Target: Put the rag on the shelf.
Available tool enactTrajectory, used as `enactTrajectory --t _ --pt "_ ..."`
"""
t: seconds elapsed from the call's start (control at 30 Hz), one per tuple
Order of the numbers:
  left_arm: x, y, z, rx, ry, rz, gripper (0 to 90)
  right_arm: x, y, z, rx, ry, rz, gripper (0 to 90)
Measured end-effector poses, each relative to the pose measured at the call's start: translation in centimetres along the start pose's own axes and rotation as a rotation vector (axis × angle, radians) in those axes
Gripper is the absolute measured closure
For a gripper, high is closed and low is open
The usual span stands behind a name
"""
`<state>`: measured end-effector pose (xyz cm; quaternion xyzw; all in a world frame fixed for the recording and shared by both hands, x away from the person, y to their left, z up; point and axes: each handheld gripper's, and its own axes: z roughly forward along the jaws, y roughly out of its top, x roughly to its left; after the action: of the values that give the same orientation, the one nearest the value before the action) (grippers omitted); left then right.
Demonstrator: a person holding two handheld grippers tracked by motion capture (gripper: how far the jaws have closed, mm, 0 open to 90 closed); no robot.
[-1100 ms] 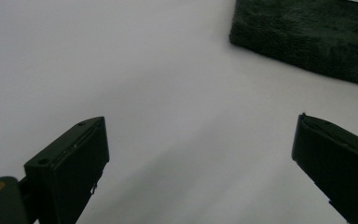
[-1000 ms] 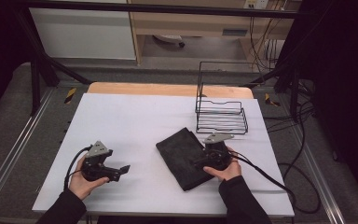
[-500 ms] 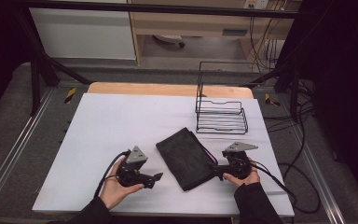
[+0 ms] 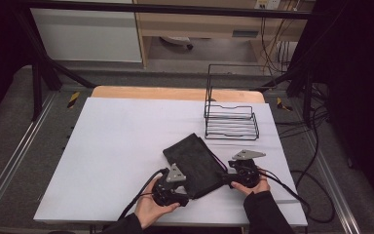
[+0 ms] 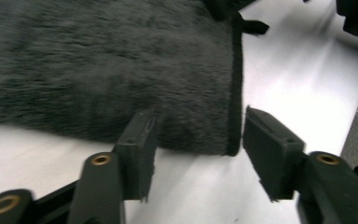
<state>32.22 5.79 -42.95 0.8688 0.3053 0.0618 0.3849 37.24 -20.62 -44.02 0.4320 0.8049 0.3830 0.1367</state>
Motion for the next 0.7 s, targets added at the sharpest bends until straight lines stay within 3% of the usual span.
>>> enactTrajectory --t 0.1,0.3,0.53,0.7 --pt "-0.6 0.2 0.8 0.016 -0.018 0.001 53.0 -0.1 0.1 0.0 -0.005 -0.01 0.005 39.5" --pt "-1.0 0.2 2.0 0.04 0.026 0.002 59.0 -0.3 0.1 0.5 0.005 -0.012 0.009 52.5" --pt "-1.4 0.0 2.2 0.049 0.057 0.011 63.4 -0.5 0.1 1.2 0.037 -0.004 0.019 54.4" --pt "-1.1 0.2 2.1 0.068 0.052 0.002 73.5 -0.5 0.1 1.3 0.049 0.014 0.047 60.0"
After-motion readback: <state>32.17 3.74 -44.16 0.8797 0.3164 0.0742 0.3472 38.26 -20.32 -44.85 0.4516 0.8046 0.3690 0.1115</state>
